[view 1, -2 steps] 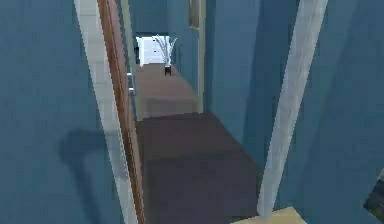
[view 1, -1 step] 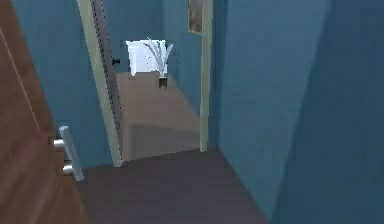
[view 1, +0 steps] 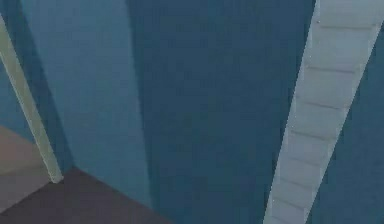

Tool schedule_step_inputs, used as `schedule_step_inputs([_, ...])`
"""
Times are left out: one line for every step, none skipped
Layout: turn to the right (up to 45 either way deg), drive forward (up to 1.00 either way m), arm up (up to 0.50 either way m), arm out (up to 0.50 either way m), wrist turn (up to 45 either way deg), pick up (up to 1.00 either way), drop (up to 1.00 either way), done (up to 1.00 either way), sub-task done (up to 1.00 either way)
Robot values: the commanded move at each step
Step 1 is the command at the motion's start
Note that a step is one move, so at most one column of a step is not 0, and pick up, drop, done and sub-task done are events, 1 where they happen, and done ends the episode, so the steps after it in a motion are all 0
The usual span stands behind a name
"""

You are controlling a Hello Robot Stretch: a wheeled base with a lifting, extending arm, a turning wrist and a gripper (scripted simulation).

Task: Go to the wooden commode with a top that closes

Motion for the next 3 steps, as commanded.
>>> schedule_step_inputs([6.0,0.0,0.0,0.0,0.0,0.0,0.0,0.0,0.0])
schedule_step_inputs([0.0,0.05,0.0,0.0,0.0,0.0,0.0,0.0,0.0])
schedule_step_inputs([-45.0,0.0,0.0,0.0,0.0,0.0,0.0,0.0,0.0])
